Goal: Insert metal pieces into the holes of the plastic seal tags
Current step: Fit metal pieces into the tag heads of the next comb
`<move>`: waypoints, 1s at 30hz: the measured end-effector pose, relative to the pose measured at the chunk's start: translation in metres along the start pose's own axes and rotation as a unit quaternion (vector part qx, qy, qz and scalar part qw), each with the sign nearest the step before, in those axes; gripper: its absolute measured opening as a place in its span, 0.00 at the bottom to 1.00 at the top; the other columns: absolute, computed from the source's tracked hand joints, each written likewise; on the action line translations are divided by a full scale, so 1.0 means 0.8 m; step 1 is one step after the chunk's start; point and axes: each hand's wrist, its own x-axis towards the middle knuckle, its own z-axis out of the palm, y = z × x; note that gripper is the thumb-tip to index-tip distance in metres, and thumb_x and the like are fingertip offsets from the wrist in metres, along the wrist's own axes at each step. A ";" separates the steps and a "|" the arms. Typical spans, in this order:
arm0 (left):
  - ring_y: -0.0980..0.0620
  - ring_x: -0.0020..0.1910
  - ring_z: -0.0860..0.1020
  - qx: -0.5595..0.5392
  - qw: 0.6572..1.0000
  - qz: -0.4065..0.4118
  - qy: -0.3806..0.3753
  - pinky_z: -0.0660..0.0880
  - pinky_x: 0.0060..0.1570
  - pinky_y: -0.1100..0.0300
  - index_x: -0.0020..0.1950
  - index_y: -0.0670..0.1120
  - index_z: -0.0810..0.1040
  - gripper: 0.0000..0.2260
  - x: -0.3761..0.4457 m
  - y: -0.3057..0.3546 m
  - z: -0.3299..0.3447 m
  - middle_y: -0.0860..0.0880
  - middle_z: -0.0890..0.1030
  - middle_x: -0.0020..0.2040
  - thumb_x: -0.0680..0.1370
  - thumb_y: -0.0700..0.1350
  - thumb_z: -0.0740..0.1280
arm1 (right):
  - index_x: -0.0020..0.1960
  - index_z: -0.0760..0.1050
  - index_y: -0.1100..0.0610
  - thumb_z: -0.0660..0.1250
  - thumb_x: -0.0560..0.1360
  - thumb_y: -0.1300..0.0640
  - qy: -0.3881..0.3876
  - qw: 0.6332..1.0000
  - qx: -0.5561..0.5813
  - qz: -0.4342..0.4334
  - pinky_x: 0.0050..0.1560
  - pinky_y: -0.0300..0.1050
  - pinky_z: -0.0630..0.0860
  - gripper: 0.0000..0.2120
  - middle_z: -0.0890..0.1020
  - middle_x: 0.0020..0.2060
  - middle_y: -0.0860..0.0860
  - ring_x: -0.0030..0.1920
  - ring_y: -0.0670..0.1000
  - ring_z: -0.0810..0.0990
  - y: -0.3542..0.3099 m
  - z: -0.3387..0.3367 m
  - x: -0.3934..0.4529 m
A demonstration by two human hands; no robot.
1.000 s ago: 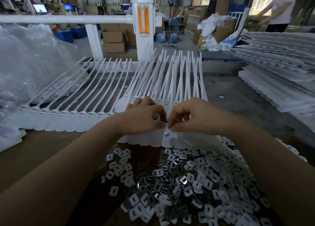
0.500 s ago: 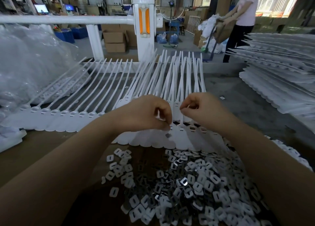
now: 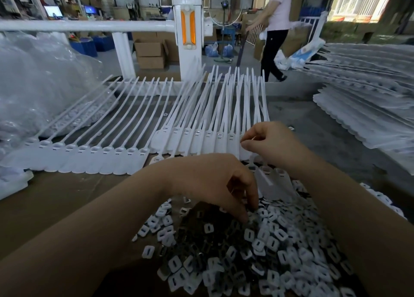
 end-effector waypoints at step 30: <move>0.59 0.35 0.81 0.044 0.910 0.060 0.407 0.74 0.37 0.72 0.43 0.46 0.84 0.02 0.000 -0.046 -0.010 0.54 0.83 0.36 0.73 0.40 0.76 | 0.47 0.83 0.51 0.69 0.77 0.52 -0.170 0.979 0.115 -0.006 0.34 0.41 0.70 0.05 0.86 0.39 0.49 0.32 0.41 0.75 -0.012 -0.011 -0.007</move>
